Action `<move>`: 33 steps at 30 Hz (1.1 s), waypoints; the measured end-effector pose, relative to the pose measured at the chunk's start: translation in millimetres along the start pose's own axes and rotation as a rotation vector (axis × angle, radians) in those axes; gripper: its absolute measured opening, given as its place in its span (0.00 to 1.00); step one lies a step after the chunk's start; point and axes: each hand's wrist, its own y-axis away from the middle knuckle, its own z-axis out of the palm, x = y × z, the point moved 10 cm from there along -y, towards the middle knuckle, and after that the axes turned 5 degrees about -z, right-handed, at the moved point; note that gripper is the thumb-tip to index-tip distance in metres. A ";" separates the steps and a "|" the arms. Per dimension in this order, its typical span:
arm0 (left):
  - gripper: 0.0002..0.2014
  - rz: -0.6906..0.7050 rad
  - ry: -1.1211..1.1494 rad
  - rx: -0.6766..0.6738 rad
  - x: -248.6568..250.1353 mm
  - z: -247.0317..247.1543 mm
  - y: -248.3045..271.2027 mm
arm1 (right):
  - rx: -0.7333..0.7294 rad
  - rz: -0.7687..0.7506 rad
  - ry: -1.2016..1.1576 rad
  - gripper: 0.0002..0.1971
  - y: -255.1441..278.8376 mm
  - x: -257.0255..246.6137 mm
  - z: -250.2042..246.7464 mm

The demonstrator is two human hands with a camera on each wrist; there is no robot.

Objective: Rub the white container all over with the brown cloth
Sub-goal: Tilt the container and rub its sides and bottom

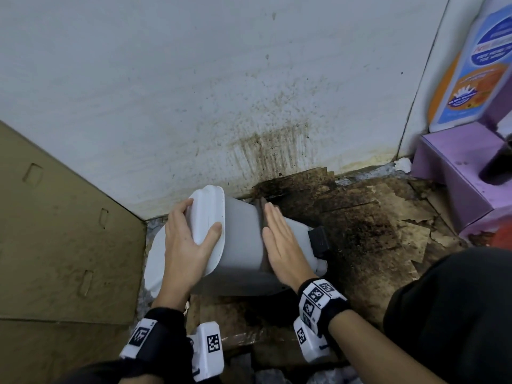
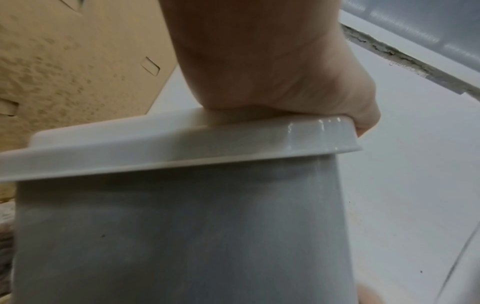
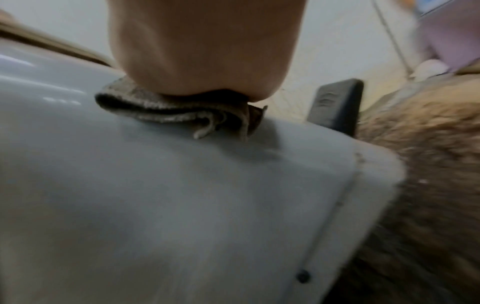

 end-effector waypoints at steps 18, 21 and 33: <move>0.43 0.028 -0.049 0.014 1.8 2.0 3.8 | 0.054 -0.107 -0.047 0.30 -8.4 -95.6 20.0; 0.42 0.037 -0.052 0.006 3.5 1.8 4.3 | 0.044 -0.184 -0.014 0.27 -2.7 -81.7 11.3; 0.41 0.021 -0.032 0.012 1.3 -2.0 4.5 | 0.184 0.259 -0.065 0.31 31.7 60.2 -10.1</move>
